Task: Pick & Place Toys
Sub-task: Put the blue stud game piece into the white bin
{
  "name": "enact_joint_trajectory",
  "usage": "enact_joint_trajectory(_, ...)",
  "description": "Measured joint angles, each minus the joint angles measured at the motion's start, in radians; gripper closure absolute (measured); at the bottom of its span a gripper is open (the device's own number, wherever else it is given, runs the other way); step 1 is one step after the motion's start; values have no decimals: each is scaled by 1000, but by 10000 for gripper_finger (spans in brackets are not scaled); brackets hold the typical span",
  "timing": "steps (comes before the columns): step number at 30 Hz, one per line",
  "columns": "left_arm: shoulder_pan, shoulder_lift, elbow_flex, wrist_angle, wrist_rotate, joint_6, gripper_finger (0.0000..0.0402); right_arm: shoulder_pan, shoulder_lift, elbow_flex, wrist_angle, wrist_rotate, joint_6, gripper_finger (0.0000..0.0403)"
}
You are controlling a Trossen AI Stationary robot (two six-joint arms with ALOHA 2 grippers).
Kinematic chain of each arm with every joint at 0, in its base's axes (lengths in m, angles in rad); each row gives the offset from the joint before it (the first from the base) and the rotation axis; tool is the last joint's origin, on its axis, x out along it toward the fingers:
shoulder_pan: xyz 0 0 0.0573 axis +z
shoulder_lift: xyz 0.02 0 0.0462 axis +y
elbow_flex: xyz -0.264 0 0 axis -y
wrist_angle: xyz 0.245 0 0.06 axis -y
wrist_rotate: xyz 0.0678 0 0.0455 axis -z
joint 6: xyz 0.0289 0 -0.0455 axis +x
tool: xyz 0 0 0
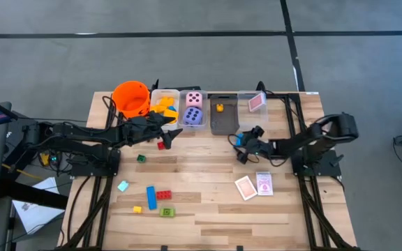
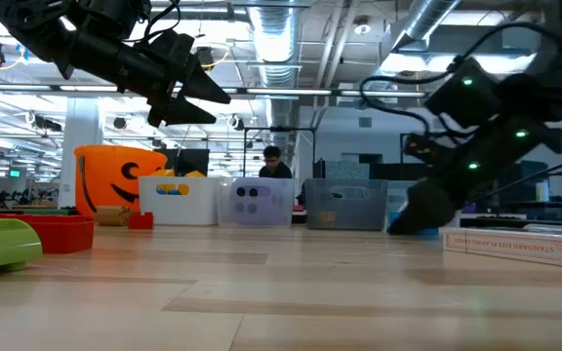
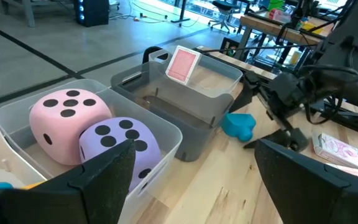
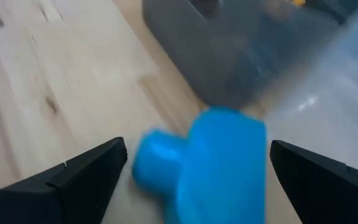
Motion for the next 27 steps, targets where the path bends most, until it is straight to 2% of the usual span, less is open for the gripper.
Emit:
enact_joint_trajectory(4,0,0,0,0,0,0,79,-1,48,97,-10,-8,-48,3)
enact_joint_trajectory(8,0,0,0,-10,0,0,79,-1,51,177,-115,-33,-80,3)
enact_joint_trajectory(11,0,0,0,-26,0,0,79,0,47,217,-216,-36,-35,3)
enact_joint_trajectory(16,0,0,0,-44,0,0,79,0,44,228,-312,-31,77,3)
enact_joint_trajectory(23,0,0,0,-45,-1,0,79,0,43,227,-336,-27,114,3)
enact_joint_trajectory(27,0,0,0,-45,-1,0,79,-12,44,226,-354,-28,188,3)
